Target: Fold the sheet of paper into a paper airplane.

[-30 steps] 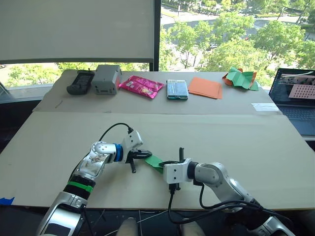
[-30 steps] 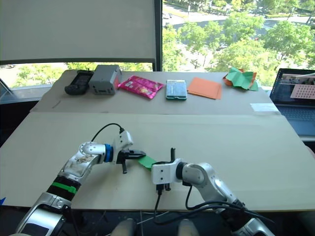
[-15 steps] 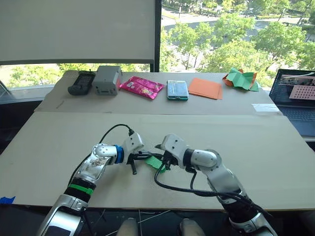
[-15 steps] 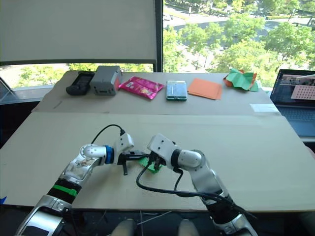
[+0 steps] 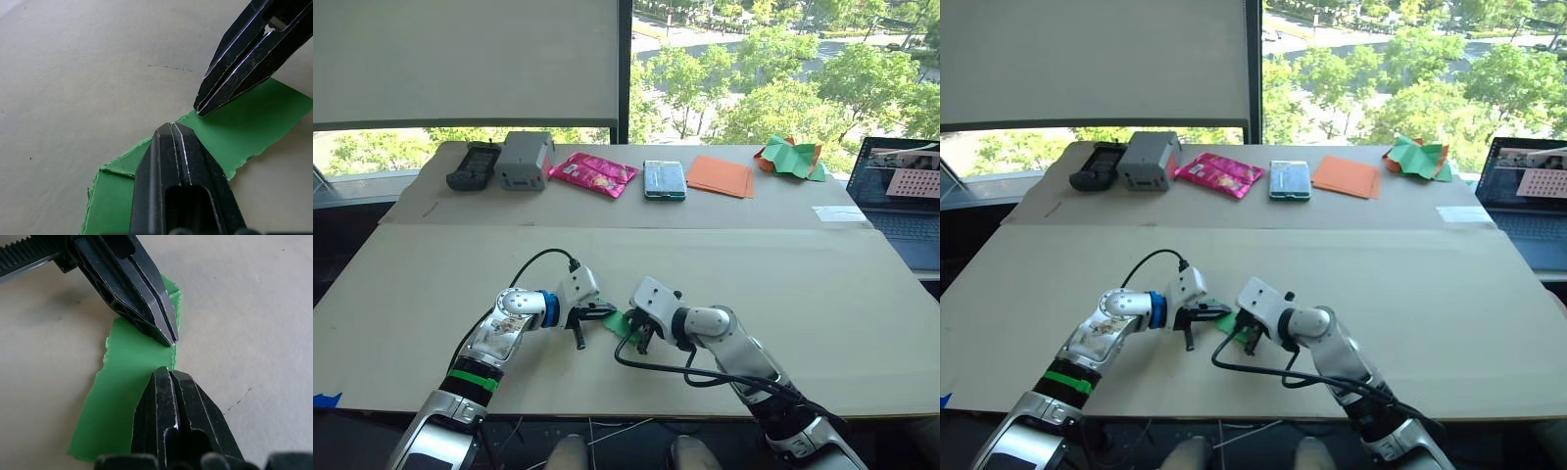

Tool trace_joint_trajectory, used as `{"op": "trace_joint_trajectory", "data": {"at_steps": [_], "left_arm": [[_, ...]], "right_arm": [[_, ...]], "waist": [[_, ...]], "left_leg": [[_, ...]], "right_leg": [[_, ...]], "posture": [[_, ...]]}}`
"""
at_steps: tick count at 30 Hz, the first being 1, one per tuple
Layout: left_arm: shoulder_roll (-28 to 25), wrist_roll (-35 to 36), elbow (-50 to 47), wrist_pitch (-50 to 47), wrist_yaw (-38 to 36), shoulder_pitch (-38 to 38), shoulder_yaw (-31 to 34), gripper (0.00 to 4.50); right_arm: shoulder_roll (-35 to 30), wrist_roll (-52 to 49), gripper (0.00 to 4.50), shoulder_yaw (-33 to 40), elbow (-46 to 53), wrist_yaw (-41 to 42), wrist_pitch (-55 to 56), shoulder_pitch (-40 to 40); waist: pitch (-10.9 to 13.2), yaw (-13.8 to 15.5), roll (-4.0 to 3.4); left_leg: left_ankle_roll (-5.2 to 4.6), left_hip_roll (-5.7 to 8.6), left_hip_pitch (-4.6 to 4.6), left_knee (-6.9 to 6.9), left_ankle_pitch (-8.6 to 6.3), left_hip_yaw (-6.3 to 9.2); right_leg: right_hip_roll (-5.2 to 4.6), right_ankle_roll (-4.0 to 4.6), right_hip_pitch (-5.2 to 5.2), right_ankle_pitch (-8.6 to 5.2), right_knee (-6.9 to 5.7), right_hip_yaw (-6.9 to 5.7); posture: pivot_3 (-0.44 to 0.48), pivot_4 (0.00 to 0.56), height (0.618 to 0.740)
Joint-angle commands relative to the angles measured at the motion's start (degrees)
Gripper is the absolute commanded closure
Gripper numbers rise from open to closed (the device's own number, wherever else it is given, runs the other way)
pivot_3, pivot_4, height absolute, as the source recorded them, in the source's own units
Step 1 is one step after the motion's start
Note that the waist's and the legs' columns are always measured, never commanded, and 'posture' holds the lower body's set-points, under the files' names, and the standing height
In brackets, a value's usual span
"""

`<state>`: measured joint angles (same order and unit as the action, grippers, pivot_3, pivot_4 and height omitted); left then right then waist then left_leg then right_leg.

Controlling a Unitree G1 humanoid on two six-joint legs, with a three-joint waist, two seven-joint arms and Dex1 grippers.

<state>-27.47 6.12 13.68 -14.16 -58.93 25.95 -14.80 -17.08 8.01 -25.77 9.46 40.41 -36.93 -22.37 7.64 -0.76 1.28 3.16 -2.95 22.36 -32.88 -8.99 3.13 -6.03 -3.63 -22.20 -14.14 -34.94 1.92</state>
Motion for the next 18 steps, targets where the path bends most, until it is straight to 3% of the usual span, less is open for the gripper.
{"op": "trace_joint_trajectory", "data": {"at_steps": [1,18], "left_arm": [[-0.76,-1.58,0.57,-0.87,0.15,-0.75,-0.93,4.5],[-2.64,-2.26,1.52,0.72,-0.71,-1.69,-1.16,4.5]], "right_arm": [[-1.85,1.37,4.45,-3.01,-1.87,0.67,-2.9,0.7],[-10.15,1.4,4.45,-3.66,7.67,0.84,-8.88,9.86]], "waist": [[-0.06,-0.01,-0.02],[-0.67,0.42,-0.12]], "left_leg": [[0.0,0.0,-0.01,0.0,0.0,0.0],[0.07,0.01,-0.01,-0.02,-0.04,-0.02]], "right_leg": [[0.0,0.0,0.0,0.0,0.0,0.0],[-0.06,0.03,0.03,-0.05,0.11,0.0]], "posture": [[0.0,0.15,0.706],[0.0,0.15,0.706]]}}
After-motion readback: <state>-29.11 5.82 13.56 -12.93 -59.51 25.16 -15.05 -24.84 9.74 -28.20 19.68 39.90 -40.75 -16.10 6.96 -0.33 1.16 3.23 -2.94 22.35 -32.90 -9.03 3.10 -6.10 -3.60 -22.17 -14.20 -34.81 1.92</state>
